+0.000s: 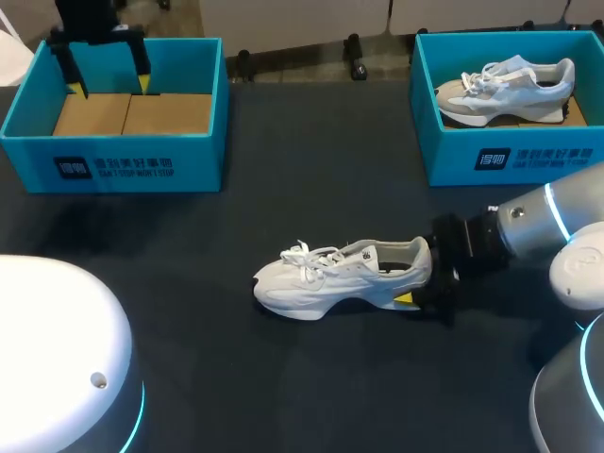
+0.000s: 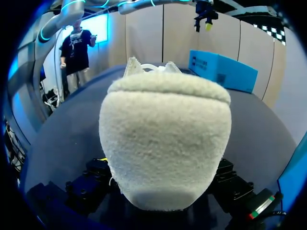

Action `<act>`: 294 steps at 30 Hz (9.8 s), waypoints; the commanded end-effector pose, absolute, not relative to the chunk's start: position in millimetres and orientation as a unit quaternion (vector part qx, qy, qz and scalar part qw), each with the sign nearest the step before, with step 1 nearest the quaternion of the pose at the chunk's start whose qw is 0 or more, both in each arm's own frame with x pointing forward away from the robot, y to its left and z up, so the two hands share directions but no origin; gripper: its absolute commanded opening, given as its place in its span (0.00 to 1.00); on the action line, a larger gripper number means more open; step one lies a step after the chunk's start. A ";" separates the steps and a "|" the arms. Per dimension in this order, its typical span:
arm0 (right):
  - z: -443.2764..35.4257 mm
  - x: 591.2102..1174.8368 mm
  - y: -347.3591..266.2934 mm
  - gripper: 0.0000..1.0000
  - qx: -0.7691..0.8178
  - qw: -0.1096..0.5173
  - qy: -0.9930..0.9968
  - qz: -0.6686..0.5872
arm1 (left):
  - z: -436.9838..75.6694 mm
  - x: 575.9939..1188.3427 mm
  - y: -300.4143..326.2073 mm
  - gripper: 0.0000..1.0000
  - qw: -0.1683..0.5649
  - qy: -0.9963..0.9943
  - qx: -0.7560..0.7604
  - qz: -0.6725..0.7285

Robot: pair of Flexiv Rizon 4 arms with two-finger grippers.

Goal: Take the shoe out of the shoebox, open the shoe tongue, remove and reinsert the insole, then place the shoe into the shoebox

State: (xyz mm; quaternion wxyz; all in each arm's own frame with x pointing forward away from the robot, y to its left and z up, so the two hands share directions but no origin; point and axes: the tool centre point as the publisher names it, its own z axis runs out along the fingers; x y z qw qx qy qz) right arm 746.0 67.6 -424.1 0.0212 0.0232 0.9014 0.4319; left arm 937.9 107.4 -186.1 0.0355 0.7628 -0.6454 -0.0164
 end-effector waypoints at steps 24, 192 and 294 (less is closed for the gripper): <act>-424.3 745.6 67.8 0.00 0.023 0.022 0.901 0.432 | -205.7 862.4 -17.3 1.00 0.026 -0.651 0.759 -0.010; -424.3 745.6 67.8 0.00 0.023 0.022 0.901 0.432 | -306.6 713.6 -172.9 0.00 0.067 -0.723 0.685 -0.066; -424.3 745.6 67.8 0.00 0.023 0.022 0.901 0.432 | -198.8 764.2 -151.0 1.00 0.005 -0.993 0.115 0.034</act>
